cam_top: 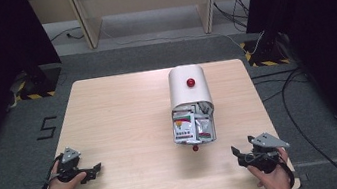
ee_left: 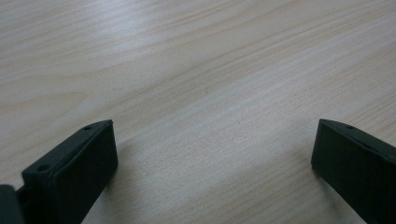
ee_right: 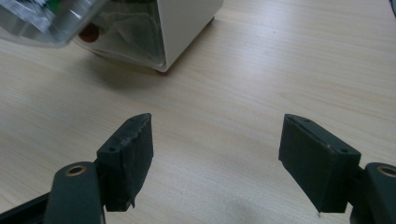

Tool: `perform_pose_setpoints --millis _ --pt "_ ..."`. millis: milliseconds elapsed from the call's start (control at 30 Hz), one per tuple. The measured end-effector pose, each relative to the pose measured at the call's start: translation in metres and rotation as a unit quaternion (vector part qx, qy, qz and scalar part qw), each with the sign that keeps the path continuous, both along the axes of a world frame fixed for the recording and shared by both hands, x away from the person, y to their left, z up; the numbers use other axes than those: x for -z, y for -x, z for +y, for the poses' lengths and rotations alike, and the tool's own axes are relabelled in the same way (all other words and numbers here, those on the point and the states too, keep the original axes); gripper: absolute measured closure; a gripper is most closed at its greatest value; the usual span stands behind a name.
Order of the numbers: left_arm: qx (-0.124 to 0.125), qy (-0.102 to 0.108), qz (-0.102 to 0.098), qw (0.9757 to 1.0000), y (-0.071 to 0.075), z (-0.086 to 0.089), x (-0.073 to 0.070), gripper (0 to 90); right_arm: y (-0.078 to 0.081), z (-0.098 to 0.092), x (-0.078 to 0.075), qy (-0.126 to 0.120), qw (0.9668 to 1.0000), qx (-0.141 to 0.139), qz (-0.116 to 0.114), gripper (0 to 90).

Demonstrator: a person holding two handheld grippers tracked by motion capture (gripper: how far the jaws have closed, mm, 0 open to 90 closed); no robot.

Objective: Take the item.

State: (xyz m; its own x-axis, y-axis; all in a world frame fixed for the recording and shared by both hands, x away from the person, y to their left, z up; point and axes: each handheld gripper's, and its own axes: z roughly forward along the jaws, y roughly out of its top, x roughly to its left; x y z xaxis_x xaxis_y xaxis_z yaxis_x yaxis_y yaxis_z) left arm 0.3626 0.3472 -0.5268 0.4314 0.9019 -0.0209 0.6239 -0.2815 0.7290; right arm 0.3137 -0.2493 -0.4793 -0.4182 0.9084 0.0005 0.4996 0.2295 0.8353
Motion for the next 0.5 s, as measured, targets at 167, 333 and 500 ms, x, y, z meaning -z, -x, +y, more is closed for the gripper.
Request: perform_pose_setpoints --millis 167,333,500 --pt "0.0 0.0 0.0 1.0 0.0 0.0 0.0 0.0 0.003 0.002 -0.009 -0.003 1.0 0.0 -0.008 28.0" --pt "0.0 0.0 0.0 1.0 0.0 0.0 0.0 0.0 0.005 0.002 -0.013 -0.005 0.9999 0.002 -0.012 28.4" --pt "0.0 0.0 0.0 1.0 0.0 0.0 0.0 0.0 0.008 0.004 -0.02 -0.005 0.9999 0.002 -0.015 28.9"
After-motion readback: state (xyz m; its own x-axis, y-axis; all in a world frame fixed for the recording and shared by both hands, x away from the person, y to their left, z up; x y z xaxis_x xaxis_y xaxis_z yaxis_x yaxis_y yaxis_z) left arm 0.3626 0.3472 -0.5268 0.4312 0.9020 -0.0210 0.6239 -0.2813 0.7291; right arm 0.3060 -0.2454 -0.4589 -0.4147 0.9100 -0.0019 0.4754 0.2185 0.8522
